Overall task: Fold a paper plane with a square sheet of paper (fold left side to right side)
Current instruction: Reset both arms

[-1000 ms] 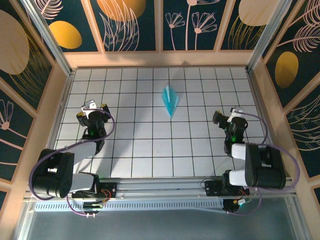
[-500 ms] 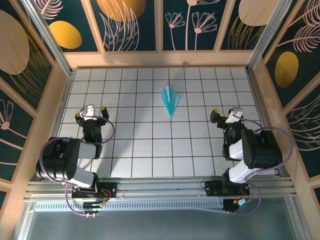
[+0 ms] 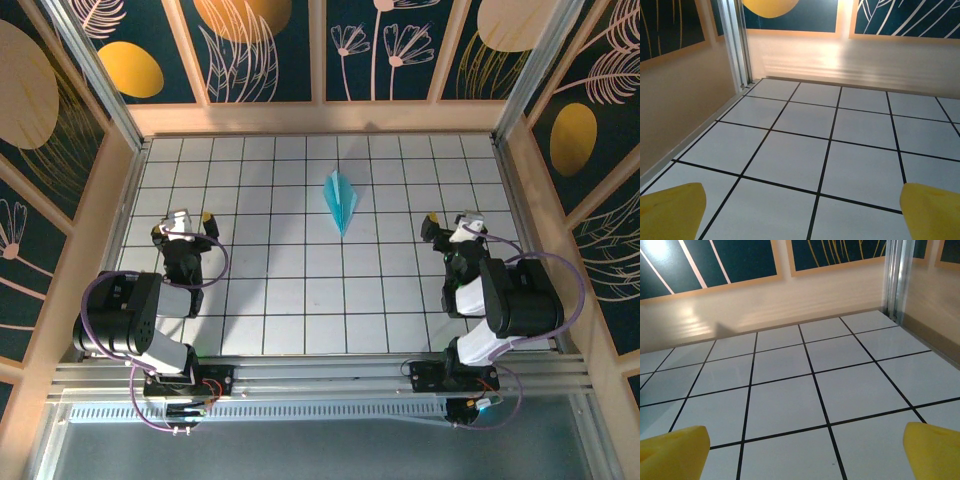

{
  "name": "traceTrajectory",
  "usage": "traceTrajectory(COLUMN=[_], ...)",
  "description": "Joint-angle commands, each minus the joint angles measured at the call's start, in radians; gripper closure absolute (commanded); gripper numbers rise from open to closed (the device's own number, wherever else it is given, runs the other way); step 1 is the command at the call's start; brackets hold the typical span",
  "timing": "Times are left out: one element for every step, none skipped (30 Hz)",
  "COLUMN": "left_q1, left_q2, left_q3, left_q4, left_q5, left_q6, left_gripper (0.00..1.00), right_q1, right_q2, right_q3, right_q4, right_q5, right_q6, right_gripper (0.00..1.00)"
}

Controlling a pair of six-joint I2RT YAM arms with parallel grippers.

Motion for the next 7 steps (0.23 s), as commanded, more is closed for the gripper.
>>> traceTrajectory(left_q1=[0.009,0.009,0.009,0.009,0.009,0.009,0.009], left_q2=[0.001,0.002,0.002,0.001,0.001,0.001,0.001], left_q3=[0.001,0.001,0.002,0.001,0.001,0.001,0.001], left_q4=[0.049,0.049,0.049,0.048,0.049,0.049,0.049], left_q5=[0.019,0.019,0.019,0.019,0.019,0.019,0.019], left_q6=[-0.011,-0.011,-0.011,-0.012,-0.012,-0.011,-0.011], left_gripper=[0.01,0.01,0.01,0.01,0.01,0.01,0.01], right_q1=[0.000,-0.006,-0.007,-0.006,-0.007,-0.007,-0.007], right_q2=[0.002,0.001,0.001,0.000,0.000,0.000,0.000], right_q3=[0.025,0.029,0.026,0.028,0.026,0.027,0.026], right_q4=[-0.005,-0.015,-0.011,-0.014,-0.012,-0.012,-0.011], right_q5=[-0.006,-0.017,-0.018,-0.017,-0.018,-0.018,-0.020], right_q6=[-0.020,-0.017,-0.016,-0.016,-0.016,-0.016,-0.016], right_gripper=[0.01,0.01,0.01,0.01,0.01,0.01,0.01])
